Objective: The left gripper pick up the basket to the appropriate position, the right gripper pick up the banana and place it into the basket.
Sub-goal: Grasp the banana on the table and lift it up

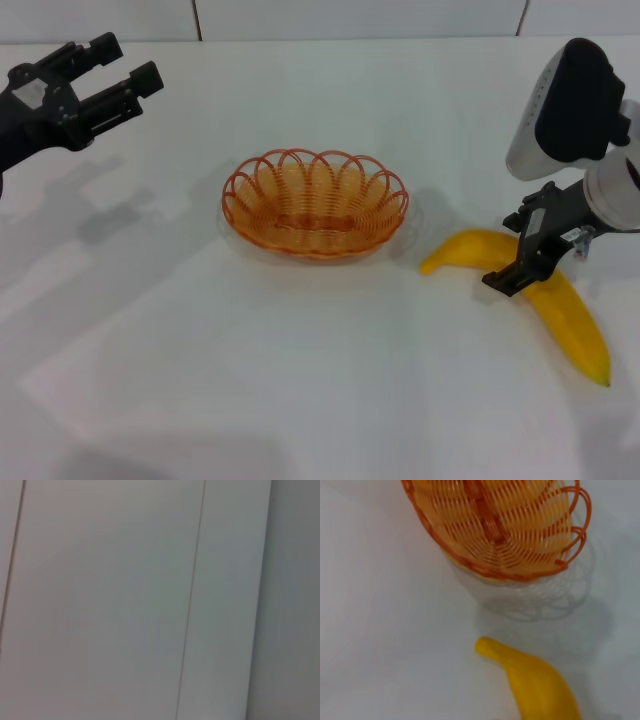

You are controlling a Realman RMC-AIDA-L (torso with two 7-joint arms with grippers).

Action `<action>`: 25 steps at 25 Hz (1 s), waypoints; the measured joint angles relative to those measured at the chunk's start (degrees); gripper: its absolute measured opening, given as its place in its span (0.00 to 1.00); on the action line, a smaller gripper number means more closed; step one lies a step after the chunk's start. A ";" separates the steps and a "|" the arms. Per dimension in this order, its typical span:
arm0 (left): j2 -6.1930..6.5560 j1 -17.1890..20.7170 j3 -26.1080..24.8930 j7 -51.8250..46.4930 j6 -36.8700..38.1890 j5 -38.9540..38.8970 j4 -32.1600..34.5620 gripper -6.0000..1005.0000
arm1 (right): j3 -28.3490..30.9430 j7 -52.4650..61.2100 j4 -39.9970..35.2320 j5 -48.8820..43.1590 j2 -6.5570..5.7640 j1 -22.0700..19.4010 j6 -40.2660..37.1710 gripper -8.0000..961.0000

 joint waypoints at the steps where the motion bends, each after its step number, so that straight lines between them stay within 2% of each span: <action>1: -0.01 0.00 0.00 0.05 0.00 0.01 -0.01 0.78 | 0.00 0.14 0.07 0.00 0.01 0.13 0.01 0.84; 13: -0.03 0.00 -0.20 0.03 0.00 -0.02 -0.05 0.78 | 0.25 3.77 2.49 -1.58 -0.09 1.82 -0.04 0.79; 16: -0.03 0.00 -0.32 0.01 0.00 -0.02 -0.04 0.78 | 0.45 3.78 1.94 -1.53 -0.10 1.82 -0.04 0.54; 21: -0.03 0.07 -0.21 0.05 0.00 -0.10 -0.05 0.78 | 0.65 3.78 -1.15 -1.00 -0.06 1.30 -0.39 0.51; 25: -0.02 0.21 -0.33 -0.13 0.01 -0.24 -0.04 0.77 | 0.50 3.58 -6.54 -0.34 0.07 0.54 -1.78 0.52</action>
